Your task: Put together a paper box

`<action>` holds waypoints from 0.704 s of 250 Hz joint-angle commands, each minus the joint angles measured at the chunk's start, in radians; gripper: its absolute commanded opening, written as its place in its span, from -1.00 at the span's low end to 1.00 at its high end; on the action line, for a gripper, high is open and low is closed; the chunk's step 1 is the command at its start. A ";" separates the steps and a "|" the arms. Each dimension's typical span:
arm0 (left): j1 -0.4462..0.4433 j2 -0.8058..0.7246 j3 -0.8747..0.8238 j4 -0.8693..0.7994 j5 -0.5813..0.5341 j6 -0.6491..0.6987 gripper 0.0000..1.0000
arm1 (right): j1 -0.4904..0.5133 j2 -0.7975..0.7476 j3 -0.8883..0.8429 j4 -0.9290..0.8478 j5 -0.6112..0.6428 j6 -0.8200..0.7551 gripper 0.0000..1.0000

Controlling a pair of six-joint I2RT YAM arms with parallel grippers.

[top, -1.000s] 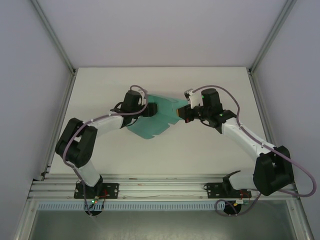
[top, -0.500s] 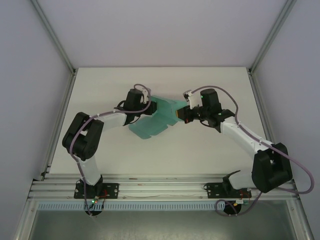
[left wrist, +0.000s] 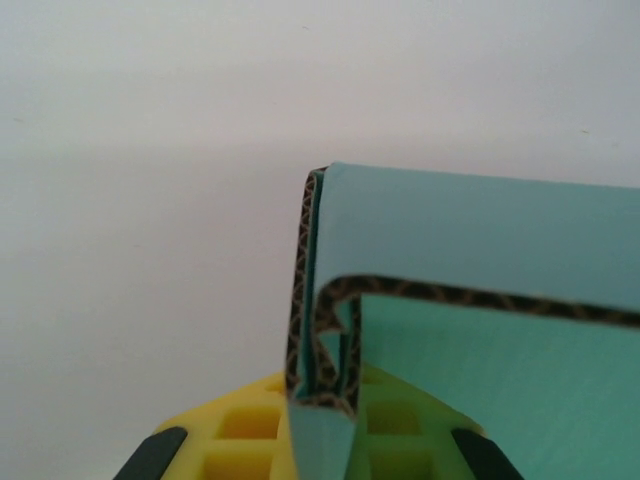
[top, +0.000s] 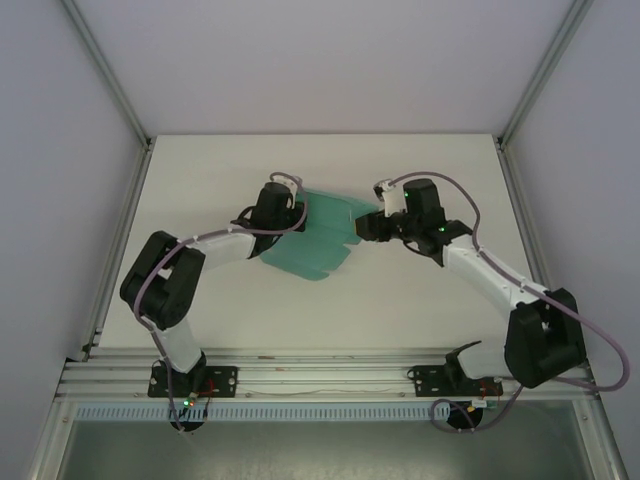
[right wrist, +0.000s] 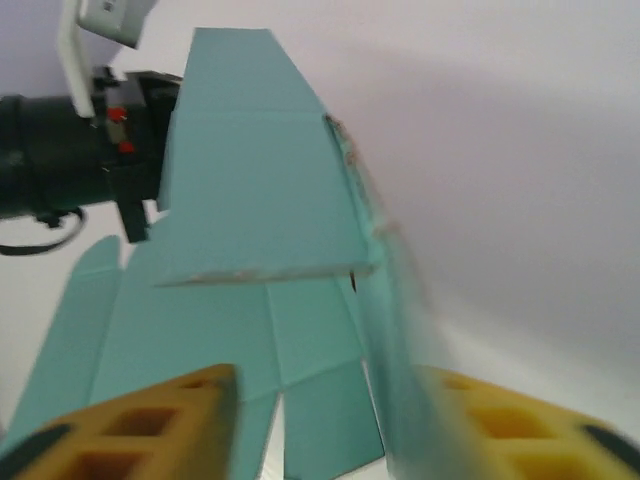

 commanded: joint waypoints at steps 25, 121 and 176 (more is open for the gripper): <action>-0.019 -0.074 -0.065 -0.064 -0.145 -0.010 -1.00 | -0.007 -0.129 -0.030 0.047 0.198 0.051 0.57; -0.047 -0.116 -0.067 -0.126 -0.171 -0.042 -1.00 | -0.012 -0.054 0.053 0.047 0.301 0.030 0.98; -0.049 -0.120 -0.046 -0.159 -0.172 -0.053 -1.00 | -0.008 0.068 0.090 0.043 0.166 -0.024 0.87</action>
